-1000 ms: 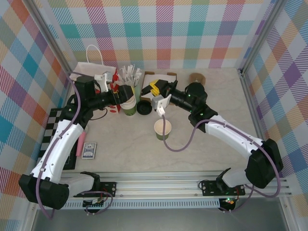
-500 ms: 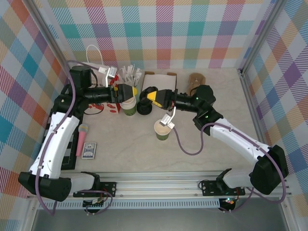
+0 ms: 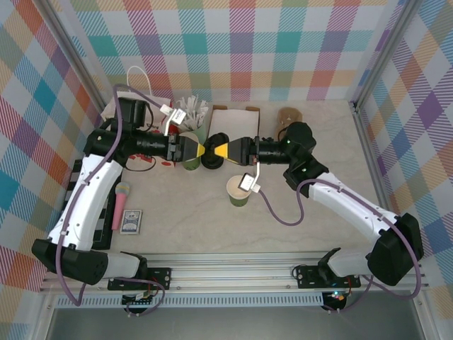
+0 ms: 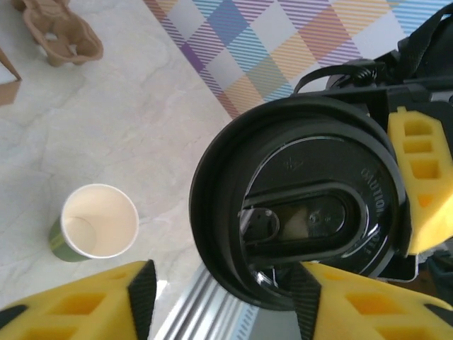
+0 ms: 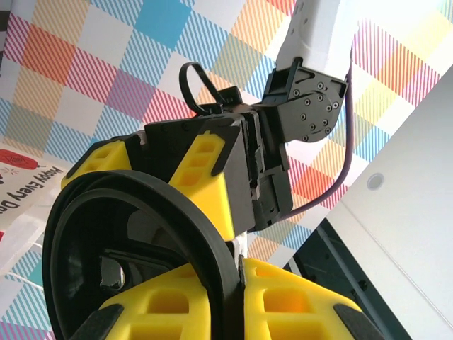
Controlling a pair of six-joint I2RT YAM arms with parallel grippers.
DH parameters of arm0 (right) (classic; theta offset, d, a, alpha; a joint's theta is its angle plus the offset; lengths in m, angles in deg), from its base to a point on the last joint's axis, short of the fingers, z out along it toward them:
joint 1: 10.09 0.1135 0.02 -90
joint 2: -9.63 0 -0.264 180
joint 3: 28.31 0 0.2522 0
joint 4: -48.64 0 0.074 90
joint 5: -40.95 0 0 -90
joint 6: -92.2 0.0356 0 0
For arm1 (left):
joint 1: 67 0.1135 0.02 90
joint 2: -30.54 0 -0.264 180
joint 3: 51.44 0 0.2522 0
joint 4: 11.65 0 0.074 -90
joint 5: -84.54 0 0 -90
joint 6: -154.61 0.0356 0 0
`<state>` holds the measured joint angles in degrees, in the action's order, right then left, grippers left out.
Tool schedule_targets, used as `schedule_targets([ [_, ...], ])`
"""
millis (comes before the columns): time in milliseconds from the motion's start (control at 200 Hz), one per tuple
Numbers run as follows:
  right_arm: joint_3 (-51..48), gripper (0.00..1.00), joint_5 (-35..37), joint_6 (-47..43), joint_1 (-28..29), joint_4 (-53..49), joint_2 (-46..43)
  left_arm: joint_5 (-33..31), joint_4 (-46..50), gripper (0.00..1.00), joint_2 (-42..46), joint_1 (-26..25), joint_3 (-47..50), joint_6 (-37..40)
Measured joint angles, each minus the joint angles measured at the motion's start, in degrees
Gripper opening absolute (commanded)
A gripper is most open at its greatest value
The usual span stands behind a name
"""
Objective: Pack the takeout coffee
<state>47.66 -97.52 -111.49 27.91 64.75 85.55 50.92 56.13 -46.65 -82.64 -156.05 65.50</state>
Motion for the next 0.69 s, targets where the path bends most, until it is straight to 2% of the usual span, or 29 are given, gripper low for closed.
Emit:
schedule_targets([
  [155,0.79,0.0,-0.15,-1.25,0.24,-1.73,1.18,1.25,0.57,0.43,-1.64,-0.26,-0.17,1.38],
  [285,1.25,0.0,-0.26,-2.64,0.39,-3.67,1.73,1.73,1.49,0.35,-1.99,-0.26,-0.17,2.47],
  [510,2.03,0.0,-0.74,-4.31,0.68,-4.74,1.92,1.42,2.91,0.29,-2.29,-0.24,-1.33,3.89],
  [695,2.03,0.0,-0.92,-4.7,0.68,-5.18,1.9,1.27,2.84,0.35,-2.64,-0.24,-1.36,3.76],
])
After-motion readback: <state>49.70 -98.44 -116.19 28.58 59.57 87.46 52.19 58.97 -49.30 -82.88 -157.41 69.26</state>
